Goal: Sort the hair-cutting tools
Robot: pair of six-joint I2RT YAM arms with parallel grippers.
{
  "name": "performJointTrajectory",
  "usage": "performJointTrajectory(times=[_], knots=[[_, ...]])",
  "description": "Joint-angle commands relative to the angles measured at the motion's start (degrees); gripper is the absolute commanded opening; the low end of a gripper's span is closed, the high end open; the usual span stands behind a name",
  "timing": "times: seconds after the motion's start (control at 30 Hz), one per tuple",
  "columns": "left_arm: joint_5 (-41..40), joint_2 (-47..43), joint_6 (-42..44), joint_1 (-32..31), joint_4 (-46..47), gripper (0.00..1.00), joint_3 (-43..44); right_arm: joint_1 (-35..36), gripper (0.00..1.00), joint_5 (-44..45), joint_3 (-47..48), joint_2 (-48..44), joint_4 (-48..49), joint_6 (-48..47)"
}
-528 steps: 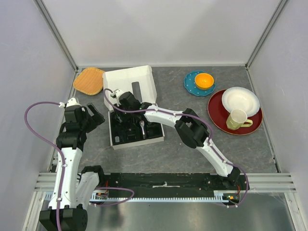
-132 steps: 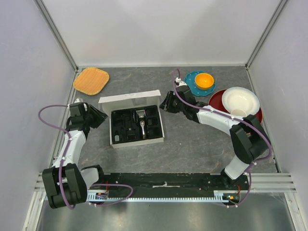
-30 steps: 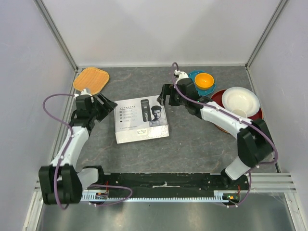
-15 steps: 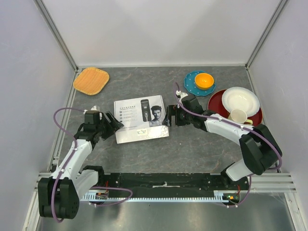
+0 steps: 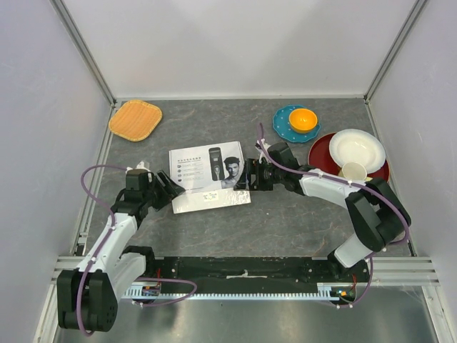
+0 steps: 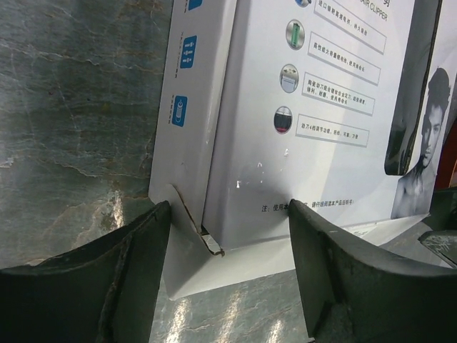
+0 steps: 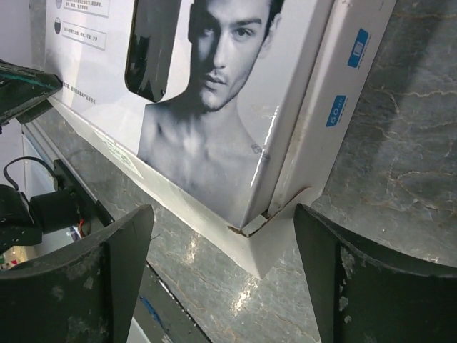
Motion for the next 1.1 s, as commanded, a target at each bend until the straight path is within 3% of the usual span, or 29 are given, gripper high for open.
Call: performJointTrajectory(times=[0.0, 0.33, 0.73, 1.07], knots=[[3.6, -2.2, -2.6, -0.9, 0.7, 0.72, -1.6, 0.2, 0.83, -4.3, 2.4, 0.8, -0.4, 3.8], [3.9, -7.9, -2.6, -1.2, -6.2, 0.66, 1.5, 0.9, 0.73, -0.9, 5.0, -1.9, -10.8, 3.5], [4.4, -10.7, -1.6, -1.4, -9.8, 0.54, 3.0, 1.1, 0.62, -1.8, 5.5, -2.1, -12.5, 3.9], [2.2, -10.6, -1.0, -1.4, -11.3, 0.54, 3.3, 1.2, 0.59, 0.3, 5.1, -2.2, -13.2, 2.8]])
